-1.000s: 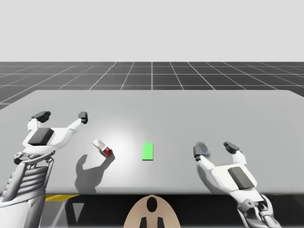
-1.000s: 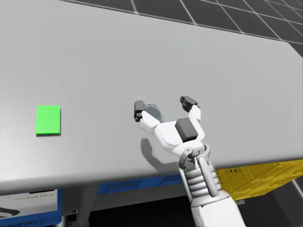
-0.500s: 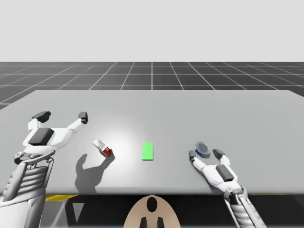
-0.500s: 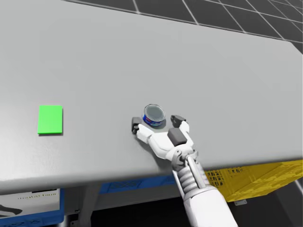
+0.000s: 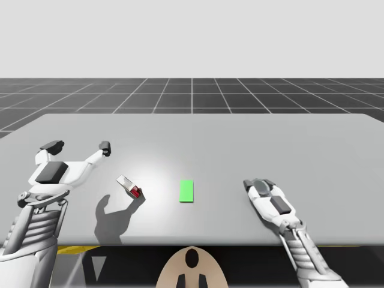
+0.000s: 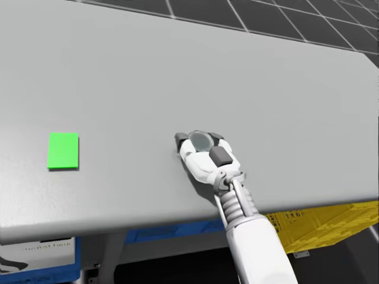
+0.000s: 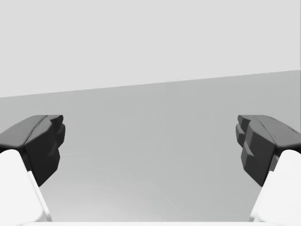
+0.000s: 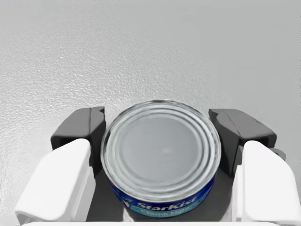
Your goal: Look at the card. If it is red, pick the object on the left. If it is green, pick the object on the right.
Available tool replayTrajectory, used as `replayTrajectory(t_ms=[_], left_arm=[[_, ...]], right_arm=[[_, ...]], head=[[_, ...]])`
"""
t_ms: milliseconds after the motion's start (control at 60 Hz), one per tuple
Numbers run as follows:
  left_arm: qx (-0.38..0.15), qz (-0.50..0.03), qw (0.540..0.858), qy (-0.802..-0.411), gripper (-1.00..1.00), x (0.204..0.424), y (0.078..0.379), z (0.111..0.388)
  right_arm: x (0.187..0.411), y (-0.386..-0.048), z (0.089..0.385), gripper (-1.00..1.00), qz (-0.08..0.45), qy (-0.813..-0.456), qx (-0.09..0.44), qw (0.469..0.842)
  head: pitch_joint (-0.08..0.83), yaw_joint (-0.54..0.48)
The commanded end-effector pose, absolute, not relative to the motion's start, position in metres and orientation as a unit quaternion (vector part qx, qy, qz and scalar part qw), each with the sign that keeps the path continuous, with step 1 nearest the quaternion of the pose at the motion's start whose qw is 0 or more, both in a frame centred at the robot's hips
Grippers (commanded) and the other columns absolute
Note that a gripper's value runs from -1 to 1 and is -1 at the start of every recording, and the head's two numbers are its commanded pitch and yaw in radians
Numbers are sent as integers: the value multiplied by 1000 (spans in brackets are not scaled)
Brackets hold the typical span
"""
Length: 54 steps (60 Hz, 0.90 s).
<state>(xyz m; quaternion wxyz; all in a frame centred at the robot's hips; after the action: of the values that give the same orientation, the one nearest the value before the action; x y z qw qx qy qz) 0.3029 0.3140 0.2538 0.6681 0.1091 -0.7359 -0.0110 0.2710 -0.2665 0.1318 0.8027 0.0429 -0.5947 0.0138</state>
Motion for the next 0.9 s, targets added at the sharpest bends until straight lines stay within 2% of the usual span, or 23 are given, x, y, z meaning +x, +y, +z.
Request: replayTrajectory(t_ms=[17, 117, 217, 283, 500, 633, 817, 900], left_arm=[[108, -11, 668, -736, -1000, 303, 314, 254], [108, -11, 668, -736, -1000, 303, 314, 254], [109, -11, 668, -736, -1000, 303, 314, 254], [109, -11, 668, -736, -1000, 303, 314, 254], [108, -12, 670, -734, -1000, 303, 314, 253], [108, -13, 671, -733, -1000, 304, 313, 252], [109, -13, 673, -731, -1000, 304, 313, 251], [109, -13, 673, -731, -1000, 305, 313, 251]], right_arm=[[264, -265, 117, 963, 6, -561, 62, 825], [264, -265, 116, 962, 4, -561, 64, 826], [264, -265, 116, 949, 4, -560, 67, 826], [264, -265, 116, 955, 5, -560, 67, 826], [262, -265, 128, 979, 12, -577, 65, 814], [261, -263, 164, 1000, 18, -606, 69, 792], [253, -262, 258, 1000, 24, -687, 69, 723], [247, -261, 291, 1000, 33, -716, 64, 694]], head=[[723, -387], [642, -398], [481, -421], [415, -435], [319, -450], [316, -451], [319, -458], [319, -460]])
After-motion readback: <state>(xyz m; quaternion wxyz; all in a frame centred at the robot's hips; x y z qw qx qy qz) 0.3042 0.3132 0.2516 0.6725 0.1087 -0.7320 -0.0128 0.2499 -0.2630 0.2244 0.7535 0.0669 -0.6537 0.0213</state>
